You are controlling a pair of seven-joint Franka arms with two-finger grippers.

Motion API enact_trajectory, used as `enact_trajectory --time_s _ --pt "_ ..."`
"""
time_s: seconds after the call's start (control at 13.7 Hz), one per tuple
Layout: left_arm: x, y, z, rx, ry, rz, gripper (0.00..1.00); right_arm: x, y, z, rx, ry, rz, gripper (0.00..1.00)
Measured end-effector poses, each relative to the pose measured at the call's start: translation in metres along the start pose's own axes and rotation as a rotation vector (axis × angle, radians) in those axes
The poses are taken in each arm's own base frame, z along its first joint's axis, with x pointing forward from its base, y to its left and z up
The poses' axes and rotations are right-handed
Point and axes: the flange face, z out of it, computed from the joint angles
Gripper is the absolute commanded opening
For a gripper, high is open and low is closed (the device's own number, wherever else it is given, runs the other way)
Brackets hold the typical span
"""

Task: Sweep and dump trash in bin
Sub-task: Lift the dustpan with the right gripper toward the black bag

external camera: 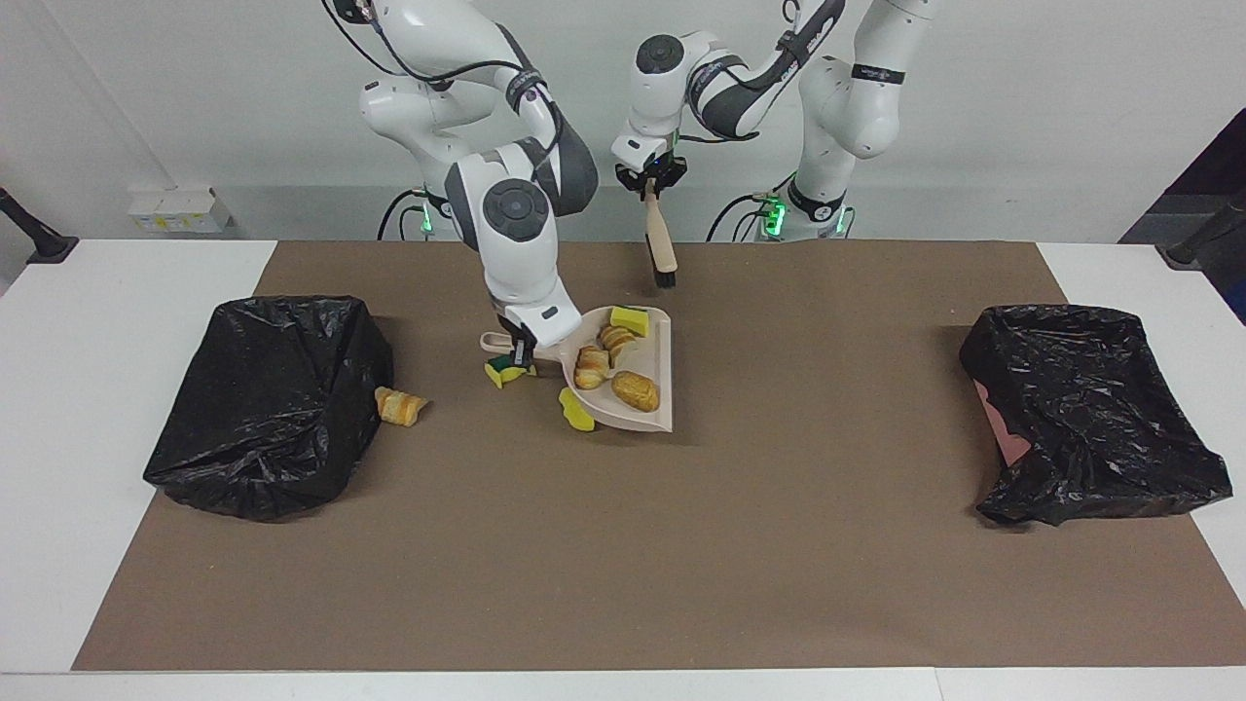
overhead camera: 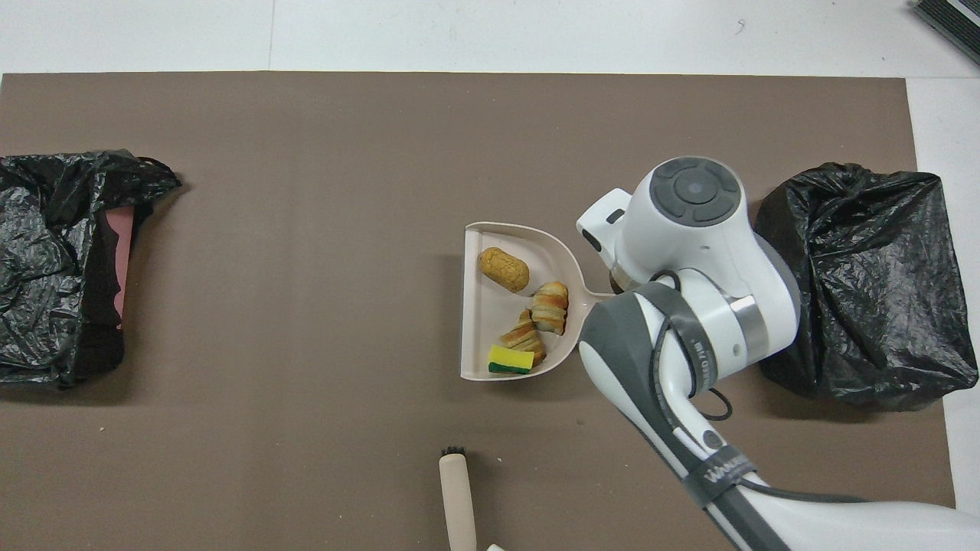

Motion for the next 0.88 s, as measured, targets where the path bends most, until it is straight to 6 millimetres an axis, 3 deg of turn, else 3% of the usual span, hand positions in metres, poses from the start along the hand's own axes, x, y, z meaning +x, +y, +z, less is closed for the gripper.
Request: enact_trajectory --time_s 0.22,0.59,0.88 --pt "0.004 -0.001 0.005 0.001 -0.01 0.052 0.0 -0.048 0.019 -0.028 0.013 0.011 -0.031 0.0" --pt "0.012 0.0 0.018 0.014 -0.027 0.063 0.0 -0.158 0.049 -0.05 0.003 0.046 -0.033 0.0" --pt "0.018 -0.001 0.02 0.012 -0.027 0.082 0.0 -0.229 0.06 -0.069 -0.042 0.036 0.049 0.0"
